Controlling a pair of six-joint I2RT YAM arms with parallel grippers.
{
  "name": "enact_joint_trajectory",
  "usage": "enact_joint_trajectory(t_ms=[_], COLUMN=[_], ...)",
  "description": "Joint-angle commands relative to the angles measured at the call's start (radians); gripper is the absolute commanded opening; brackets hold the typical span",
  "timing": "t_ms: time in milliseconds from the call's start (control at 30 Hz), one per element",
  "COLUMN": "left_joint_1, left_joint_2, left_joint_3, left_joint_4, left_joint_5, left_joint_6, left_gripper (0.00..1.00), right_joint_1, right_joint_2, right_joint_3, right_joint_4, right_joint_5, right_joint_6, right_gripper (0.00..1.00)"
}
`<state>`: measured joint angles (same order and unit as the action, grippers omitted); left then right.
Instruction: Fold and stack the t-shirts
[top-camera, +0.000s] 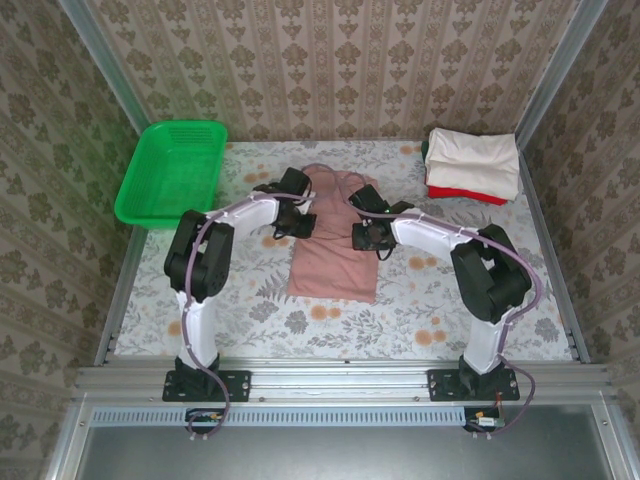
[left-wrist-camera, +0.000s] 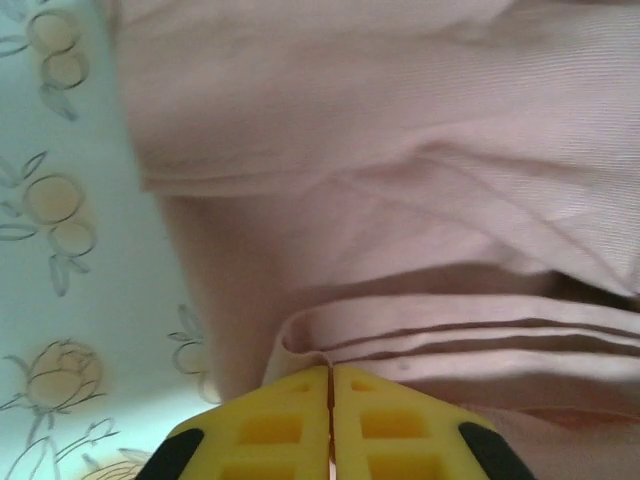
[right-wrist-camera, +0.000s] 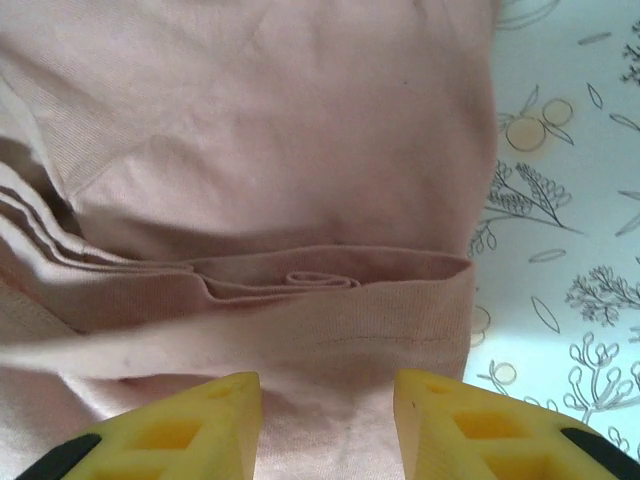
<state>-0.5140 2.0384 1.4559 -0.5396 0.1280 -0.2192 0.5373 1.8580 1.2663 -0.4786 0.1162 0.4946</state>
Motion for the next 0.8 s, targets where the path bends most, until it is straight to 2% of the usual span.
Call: enact_joint_trajectory(t_ms=[0,33,100,167,233,333,400,533,633,767], left_joint_1=[0.048,0.053,0.081,0.086,0.088,0.092,0.095,0.081,0.011,-0.050], left_joint_2=[-0.009,-0.011,-0.003,0.010,0.018,-0.007,-0.068,-0.254,-0.397,-0.513], left_joint_3=[0.021,0.022,0.033,0.056,0.077,0.080,0.033,-0.207,-0.437,-0.654], left_joint_4=[-0.024,-0.018,-0.013,-0.023,-0.026,-0.045,-0.027,0.088,0.194,0.257], left_joint_5=[0.019,0.024,0.044,0.044,0.048,0.033,0.018,0.032,0.026,0.001], left_joint_6=[-0.015,-0.027,-0.049,-0.060,-0.065,-0.075,-0.090,-0.158,-0.214,-0.302], left_gripper=[0.06,0.06,0.13,0.33,0.35,0.51,0.53,0.59,0.62,0.66], right_joint_1=[-0.005,-0.010,-0.019,-0.032,-0.041,-0.043,-0.040,-0.013,0.032,0.155], right_joint_2=[0.043,0.055,0.083,0.106,0.119,0.084,0.010,-0.161,-0.275,-0.342], right_joint_3=[0.038,0.044,0.056,0.070,0.086,0.077,0.030,-0.085,-0.242,-0.425], right_joint_4=[-0.024,-0.029,-0.032,-0.040,-0.067,-0.112,-0.095,-0.063,0.052,0.174], right_joint_5=[0.017,0.026,0.037,0.049,0.067,0.109,0.103,0.104,0.038,-0.012], right_joint_6=[-0.024,-0.023,-0.026,-0.024,-0.023,-0.011,-0.004,0.034,0.108,0.249], right_gripper=[0.41,0.41,0.41,0.40,0.39,0.39,0.40,0.48,0.52,0.57])
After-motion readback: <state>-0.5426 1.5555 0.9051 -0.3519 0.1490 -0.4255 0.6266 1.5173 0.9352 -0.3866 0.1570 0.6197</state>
